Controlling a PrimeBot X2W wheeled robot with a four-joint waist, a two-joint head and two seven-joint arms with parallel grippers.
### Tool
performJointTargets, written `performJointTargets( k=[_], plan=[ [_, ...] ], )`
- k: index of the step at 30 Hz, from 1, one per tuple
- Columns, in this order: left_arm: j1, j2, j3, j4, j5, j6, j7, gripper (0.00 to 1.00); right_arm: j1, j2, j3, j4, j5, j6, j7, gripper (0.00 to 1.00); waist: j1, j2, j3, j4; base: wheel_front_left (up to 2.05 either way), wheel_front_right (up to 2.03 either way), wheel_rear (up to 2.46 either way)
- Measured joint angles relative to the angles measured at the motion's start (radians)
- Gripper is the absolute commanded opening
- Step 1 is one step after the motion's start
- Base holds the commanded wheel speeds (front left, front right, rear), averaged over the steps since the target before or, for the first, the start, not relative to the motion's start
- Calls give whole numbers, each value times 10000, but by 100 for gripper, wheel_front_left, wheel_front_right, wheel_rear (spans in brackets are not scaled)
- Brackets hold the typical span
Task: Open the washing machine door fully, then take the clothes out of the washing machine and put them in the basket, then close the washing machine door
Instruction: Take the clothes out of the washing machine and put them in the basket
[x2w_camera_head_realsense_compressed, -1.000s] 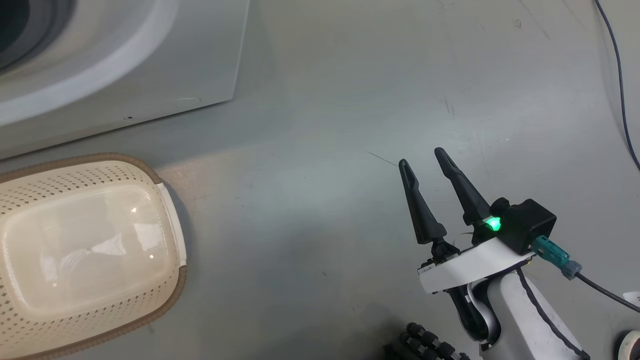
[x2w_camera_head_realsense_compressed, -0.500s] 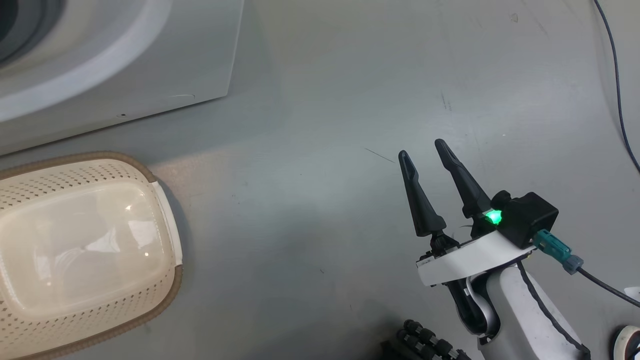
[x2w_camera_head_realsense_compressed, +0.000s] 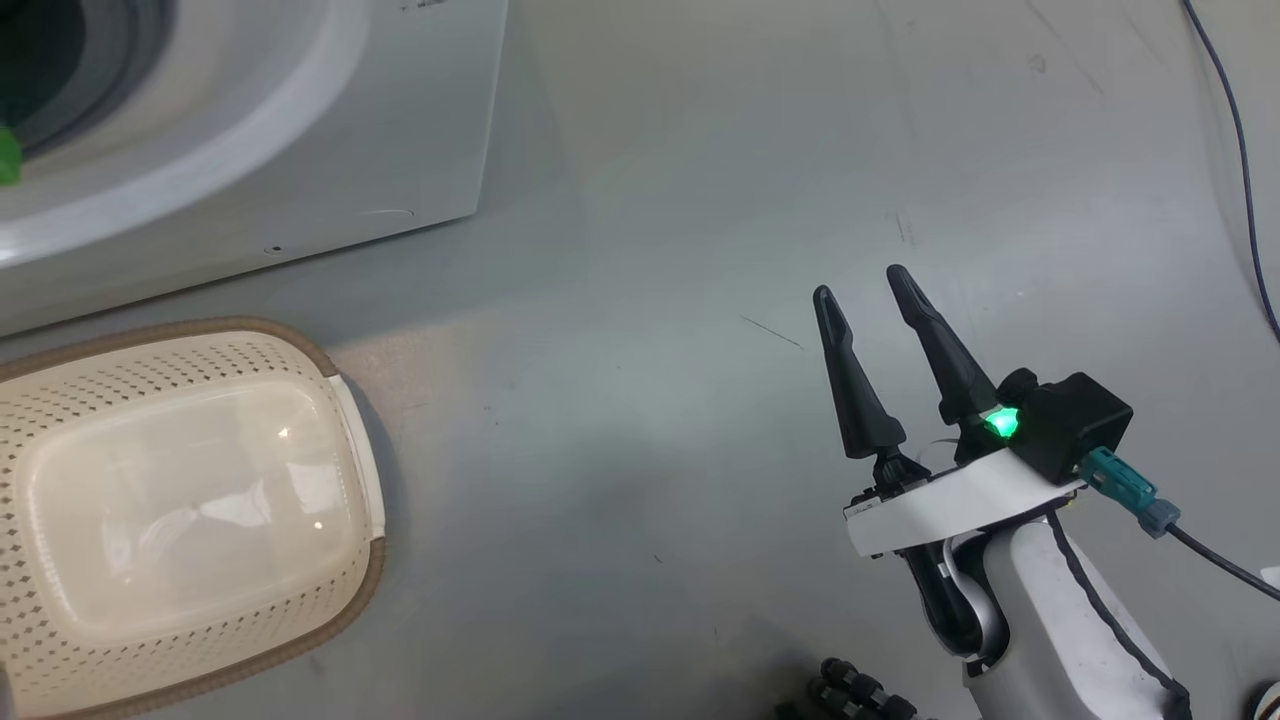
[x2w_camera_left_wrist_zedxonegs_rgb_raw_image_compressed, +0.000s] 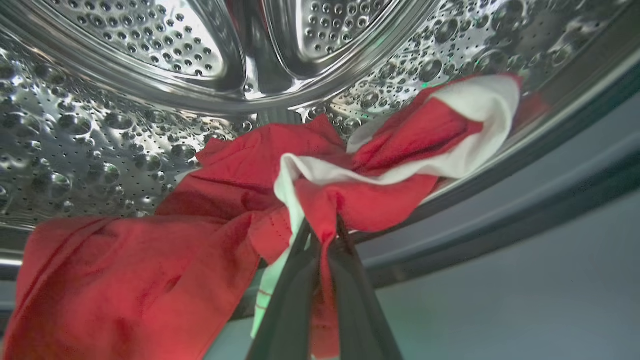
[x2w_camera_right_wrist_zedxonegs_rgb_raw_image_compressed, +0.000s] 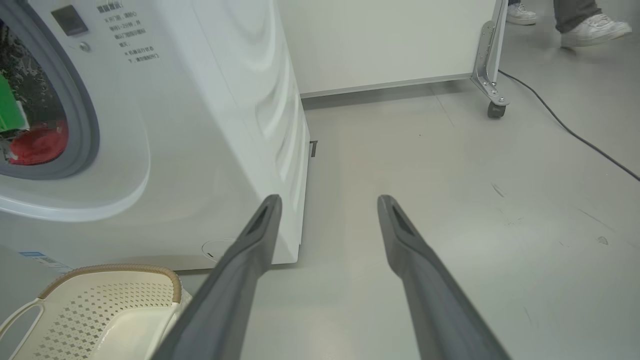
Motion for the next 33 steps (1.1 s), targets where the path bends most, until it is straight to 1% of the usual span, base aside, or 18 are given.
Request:
performJointTargets(
  k=[8,15,21,26,33],
  plan=[
    [143,-506,-150,46,-33,-174,-1220,0,-2,-2,-215,182,-134,0,0,100,0,0,-532,302,0,0,0],
    [750,-1005,-468,128,-132,-332,-2161,0,5,-6,-487,359,-393,2,0,100,0,0,-1126,675,0,0,0],
    [1302,-1452,-895,151,-293,-347,-2813,0,70,-111,-681,456,-533,6,0,100,0,0,-1666,1124,0,0,0],
    [1763,-1580,-1083,90,-364,-351,-3446,0,309,-196,-811,508,-562,10,0,100,0,0,-2102,1560,0,0,0],
    [2330,-1616,-1574,-439,-174,-382,-3789,0,585,-240,-926,506,-604,13,0,100,0,0,-2631,2221,0,0,0]
  ],
)
